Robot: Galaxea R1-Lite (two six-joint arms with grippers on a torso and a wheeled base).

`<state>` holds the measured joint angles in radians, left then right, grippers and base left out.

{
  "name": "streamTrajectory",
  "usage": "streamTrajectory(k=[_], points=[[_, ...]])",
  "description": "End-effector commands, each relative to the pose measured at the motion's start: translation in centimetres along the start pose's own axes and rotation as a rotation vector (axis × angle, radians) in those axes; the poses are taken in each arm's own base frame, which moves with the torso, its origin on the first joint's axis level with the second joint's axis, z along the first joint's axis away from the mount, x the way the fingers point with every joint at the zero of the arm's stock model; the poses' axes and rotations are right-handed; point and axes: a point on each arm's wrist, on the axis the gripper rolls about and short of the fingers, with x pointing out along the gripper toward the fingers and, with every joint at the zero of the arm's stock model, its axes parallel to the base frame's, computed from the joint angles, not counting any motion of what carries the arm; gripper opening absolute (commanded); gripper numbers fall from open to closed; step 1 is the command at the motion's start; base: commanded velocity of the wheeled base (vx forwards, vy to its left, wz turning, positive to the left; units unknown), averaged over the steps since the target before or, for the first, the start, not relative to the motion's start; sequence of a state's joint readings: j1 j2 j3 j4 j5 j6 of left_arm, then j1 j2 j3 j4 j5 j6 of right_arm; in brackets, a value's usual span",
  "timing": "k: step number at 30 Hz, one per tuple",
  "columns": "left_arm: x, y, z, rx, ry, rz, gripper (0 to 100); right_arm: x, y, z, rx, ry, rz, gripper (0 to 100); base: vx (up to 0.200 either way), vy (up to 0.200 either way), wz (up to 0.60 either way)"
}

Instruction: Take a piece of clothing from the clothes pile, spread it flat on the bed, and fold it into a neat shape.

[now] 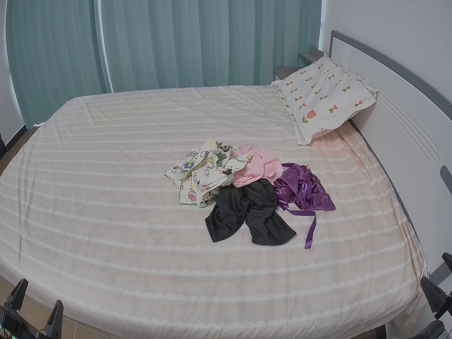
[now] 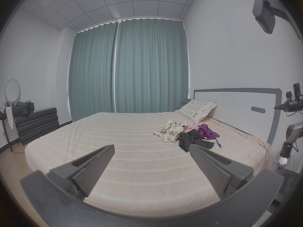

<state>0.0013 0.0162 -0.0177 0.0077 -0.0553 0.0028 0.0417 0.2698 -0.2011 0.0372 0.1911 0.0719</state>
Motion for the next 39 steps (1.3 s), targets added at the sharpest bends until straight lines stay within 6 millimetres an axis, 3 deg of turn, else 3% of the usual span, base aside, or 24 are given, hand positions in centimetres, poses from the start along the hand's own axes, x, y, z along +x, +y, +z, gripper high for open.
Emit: streamTrajectory(k=[1,3,4,5,6,9,11,12,13,19,24,28,34,39], points=[[0.0,0.0,-0.4,0.0,-0.002,0.0,100,6.1,-0.5,1.4,0.183,0.343,0.151,100,0.0,0.0,0.0],[0.0,0.0,-0.4,0.0,-0.002,0.0,100,10.5,-1.1,1.9,0.282,0.413,0.144,100,0.0,0.0,0.0],[0.0,0.0,-0.4,0.0,-0.002,0.0,100,11.7,-1.2,1.9,0.302,0.425,0.139,100,0.0,0.0,0.0],[0.0,0.0,-0.4,0.0,-0.002,0.0,100,11.7,-1.2,1.9,0.302,0.425,0.139,100,0.0,0.0,0.0],[0.0,0.0,-0.4,0.0,-0.002,0.0,100,14.4,-1.7,1.4,0.331,0.452,0.129,100,0.0,0.0,0.0],[0.0,0.0,-0.4,0.0,-0.002,0.0,100,18.6,-2.0,0.4,0.338,0.473,0.135,100,0.0,0.0,0.0],[0.0,0.0,-0.4,0.0,-0.002,0.0,100,20.8,-2.1,-0.4,0.347,0.484,0.133,100,0.0,0.0,0.0],[0.0,0.0,-0.4,0.0,-0.002,0.0,100,20.8,-2.1,-0.4,0.347,0.484,0.133,100,0.0,0.0,0.0],[0.0,0.0,-0.4,0.0,-0.002,0.0,100,22.6,-2.1,-1.3,0.365,0.49,0.113,100,0.0,0.0,0.0],[0.0,0.0,-0.4,0.0,-0.002,0.0,100,28.2,-0.4,-3.5,0.463,0.507,0.047,100,0.0,0.0,0.0],[0.0,0.0,-0.4,0.0,-0.002,0.0,100,31.3,1.0,-5.3,0.504,0.52,0.01,100,0.0,0.0,0.0],[0.0,0.0,-0.4,0.0,-0.002,0.0,100,34.6,2.1,-7.9,0.524,0.548,-0.045,100,0.0,0.0,0.0],[0.0,0.0,-0.4,0.0,-0.002,0.0,100,37.6,4.2,-10.3,0.588,0.556,-0.075,100,0.0,0.0,0.0],[0.0,0.0,-0.4,0.0,-0.002,0.0,100,39.5,4.8,-11.8,0.574,0.538,-0.11,100,0.0,0.0,0.0]])
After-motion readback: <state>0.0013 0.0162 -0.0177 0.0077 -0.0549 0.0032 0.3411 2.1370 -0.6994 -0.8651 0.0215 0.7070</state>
